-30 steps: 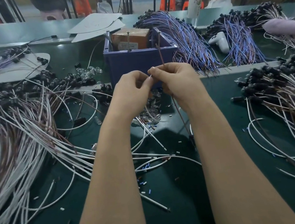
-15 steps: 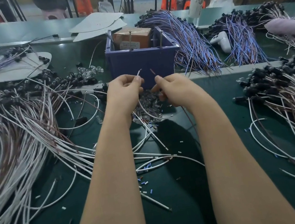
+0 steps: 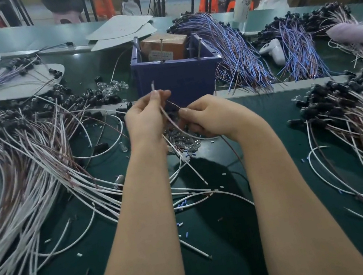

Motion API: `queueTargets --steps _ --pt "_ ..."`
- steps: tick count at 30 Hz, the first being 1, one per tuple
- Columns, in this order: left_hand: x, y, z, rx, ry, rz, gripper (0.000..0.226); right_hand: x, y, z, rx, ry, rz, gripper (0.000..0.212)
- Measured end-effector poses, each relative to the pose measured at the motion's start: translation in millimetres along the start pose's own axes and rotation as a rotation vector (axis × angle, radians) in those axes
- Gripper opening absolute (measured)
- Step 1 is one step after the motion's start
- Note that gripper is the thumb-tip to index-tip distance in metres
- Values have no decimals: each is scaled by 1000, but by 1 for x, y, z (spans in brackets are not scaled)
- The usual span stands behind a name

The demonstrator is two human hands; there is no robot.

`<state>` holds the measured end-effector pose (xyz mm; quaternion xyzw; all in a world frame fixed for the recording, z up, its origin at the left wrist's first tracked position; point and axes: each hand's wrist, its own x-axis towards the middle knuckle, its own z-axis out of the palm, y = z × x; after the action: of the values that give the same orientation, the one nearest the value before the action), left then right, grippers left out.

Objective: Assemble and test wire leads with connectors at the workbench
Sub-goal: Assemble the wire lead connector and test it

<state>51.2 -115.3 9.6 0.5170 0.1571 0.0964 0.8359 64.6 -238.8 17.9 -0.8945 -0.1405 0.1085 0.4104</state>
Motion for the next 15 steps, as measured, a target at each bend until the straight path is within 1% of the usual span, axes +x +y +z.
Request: queueTargets --steps 1,2,4,5,6,8,9,10,13,15 --pt "3 3 -3 4 57 22 23 -1 1 -2 32 -1 8 39" --pt "5 5 -7 16 108 47 24 -1 2 -3 120 21 17 38" --pt "8 11 -13 47 185 112 25 -2 -1 -5 381 149 49 37" --pt "9 13 -15 70 211 150 24 -1 -2 -7 436 241 56 36" --pt "10 15 -17 114 234 188 23 0 -2 -9 373 330 56 36" --pt "11 20 -21 239 283 276 22 -1 3 -14 63 448 62 32" --pt "10 23 -23 263 299 314 22 -3 6 -18 -14 458 78 32" --pt "9 26 -24 250 303 340 21 -4 9 -21 3 432 104 32" --pt "7 32 -24 162 289 387 20 -7 9 -19 317 295 185 34" --pt "6 39 -21 40 260 342 23 -5 5 -13 544 246 169 29"
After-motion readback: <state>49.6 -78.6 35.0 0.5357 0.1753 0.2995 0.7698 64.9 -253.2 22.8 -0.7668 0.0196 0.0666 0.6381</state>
